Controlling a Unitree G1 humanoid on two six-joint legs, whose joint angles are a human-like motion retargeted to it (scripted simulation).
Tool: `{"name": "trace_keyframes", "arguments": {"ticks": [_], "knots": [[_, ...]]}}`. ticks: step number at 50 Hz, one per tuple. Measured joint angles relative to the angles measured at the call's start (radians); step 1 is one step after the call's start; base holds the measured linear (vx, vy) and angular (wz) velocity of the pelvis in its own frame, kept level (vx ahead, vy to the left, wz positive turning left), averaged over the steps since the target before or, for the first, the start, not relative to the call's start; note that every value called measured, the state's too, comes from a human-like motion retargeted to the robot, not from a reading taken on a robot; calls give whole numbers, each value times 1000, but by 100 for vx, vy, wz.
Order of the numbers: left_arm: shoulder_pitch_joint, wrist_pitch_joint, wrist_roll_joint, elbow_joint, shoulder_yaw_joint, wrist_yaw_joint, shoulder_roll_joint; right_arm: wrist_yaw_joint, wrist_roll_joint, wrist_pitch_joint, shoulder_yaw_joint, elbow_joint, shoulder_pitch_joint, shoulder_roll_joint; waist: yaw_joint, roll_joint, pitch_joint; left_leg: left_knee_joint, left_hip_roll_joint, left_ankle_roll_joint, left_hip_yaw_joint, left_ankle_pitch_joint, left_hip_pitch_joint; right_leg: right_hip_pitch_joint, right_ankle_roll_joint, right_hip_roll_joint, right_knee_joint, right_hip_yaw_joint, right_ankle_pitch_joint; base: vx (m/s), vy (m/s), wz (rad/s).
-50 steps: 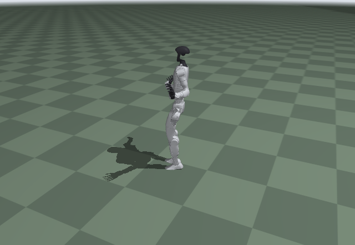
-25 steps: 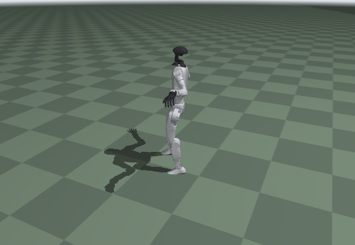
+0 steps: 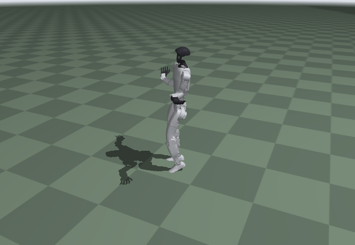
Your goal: Dance
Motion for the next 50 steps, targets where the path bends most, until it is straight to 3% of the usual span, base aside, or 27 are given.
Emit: {"name": "trace_keyframes", "arguments": {"ticks": [2,3,4,5,7,8,10,13,15,17,18,20,22,23,25,27,30,32,35,37,40,42,45,47,50], "knots": [[98,-6,495,-73,10,293,-31,-403,-508,78,0,-56,80,-36,2,38,5,-148,-59,-95,-41,45,49,9,13,37,-31,3,10,-23,0,-24],[141,36,774,-105,12,449,-44,-575,-753,173,-9,-82,131,-62,18,59,12,-217,-96,-137,-96,64,77,15,15,57,-41,20,13,-19,-1,-70],[192,98,1014,-126,20,569,-43,-666,-933,268,-28,-92,185,-95,33,69,21,-267,-128,-105,-142,88,97,19,18,64,-48,39,14,-15,-1,-92],[246,170,1236,-142,30,672,-36,-717,-1079,364,-53,-93,241,-130,49,73,29,-306,-157,-36,-182,115,113,24,22,64,-52,58,14,-10,1,-85],[377,342,1584,-157,66,784,24,-712,-1263,485,-96,-78,343,-214,55,93,45,-348,-151,67,-138,64,156,32,36,69,-53,82,13,-5,1,-64],[448,434,1740,-168,89,795,61,-690,-1336,512,-105,-65,389,-259,46,116,51,-373,-108,69,-72,49,186,36,40,84,-50,93,13,-2,-2,-49],[590,594,2012,-181,152,705,151,-586,-1445,543,-103,-17,463,-359,10,139,45,-394,-105,49,-141,43,196,23,40,91,-33,90,12,-7,-6,-44],[765,797,2328,-196,247,350,301,-317,-1541,644,-78,76,513,-526,-43,155,4,-389,-59,56,-57,11,162,-42,38,83,50,53,4,-19,1,-52],[843,875,2512,-182,293,79,420,-132,-1634,755,-99,152,533,-661,-35,174,3,-381,-68,71,-67,-13,165,-85,58,100,134,96,15,-17,18,-83],[898,873,2656,-116,335,-107,537,11,-1764,834,-131,238,567,-809,-6,181,15,-344,-84,49,-110,-48,170,-111,147,133,226,184,25,-5,2,-137],[924,854,2704,-71,359,-176,597,61,-1834,860,-135,281,576,-877,18,183,22,-308,-50,21,-84,-80,169,-117,172,180,258,206,32,-12,-43,-190],[960,788,2743,43,390,-300,691,146,-1977,895,-132,370,598,-1014,52,184,30,-258,5,-37,-38,-125,172,-141,180,236,340,175,33,-20,-54,-180],[956,763,2745,180,393,-421,759,239,-2086,922,-101,479,599,-1145,63,206,20,-255,9,-23,-3,-143,177,-174,180,197,391,216,30,-20,37,-97],[951,761,2745,247,389,-493,784,293,-2118,934,-80,533,594,-1202,64,224,12,-277,-4,-1,15,-138,183,-193,180,127,408,205,26,-24,68,-49],[939,778,2744,368,366,-638,817,401,-2142,977,-36,633,577,-1284,60,235,10,-329,-48,34,33,-125,222,-224,100,-15,439,179,54,-21,43,-18],[904,815,2743,475,353,-795,829,535,-2159,1013,7,695,516,-1302,61,255,13,-353,-34,30,35,-126,251,-245,-39,-79,420,147,80,-20,-5,-19],[845,887,2702,615,367,-1015,811,707,-2114,1077,81,769,374,-1255,30,265,4,-394,-10,0,16,-117,288,-236,-106,-102,281,204,181,-13,-24,3],[795,964,2596,721,412,-1083,778,756,-2044,1140,142,809,243,-1186,-13,261,1,-426,6,-24,3,-106,324,-201,-85,-86,159,301,272,-7,-29,23],[678,1093,2323,880,517,-1047,706,759,-1823,1203,183,866,47,-1036,-73,250,-6,-469,43,-71,25,-90,381,-140,12,-86,15,431,397,-12,-37,20],[569,1149,2071,942,599,-964,663,656,-1575,1246,171,882,-61,-906,-109,239,-16,-478,75,-102,37,-84,405,-92,150,-58,-24,543,380,-12,-54,40],[383,1185,1660,938,671,-814,632,488,-1057,1207,92,842,-143,-702,-150,242,-48,-465,184,-165,18,-86,408,-64,180,9,10,444,235,-17,-60,71],[271,1126,1377,909,657,-699,620,422,-683,1085,20,776,-185,-567,-144,207,-71,-453,179,-160,15,-76,400,-64,180,-12,45,423,126,-29,-39,68],[147,971,911,832,571,-550,598,423,-156,815,-98,656,-253,-370,-97,151,-69,-405,206,-152,-13,-56,408,-58,167,1,133,397,26,-20,-45,65],[106,822,535,748,460,-483,569,542,197,658,-165,544,-306,-250,-74,111,-47,-324,232,-133,-67,-23,375,-47,142,2,179,346,-13,-22,-56,106],[1,581,41,613,322,-451,480,734,669,500,-199,374,-329,-112,-63,39,-45,-115,241,-74,-142,37,230,-22,110,-27,174,257,-46,-29,-56,140]]}}
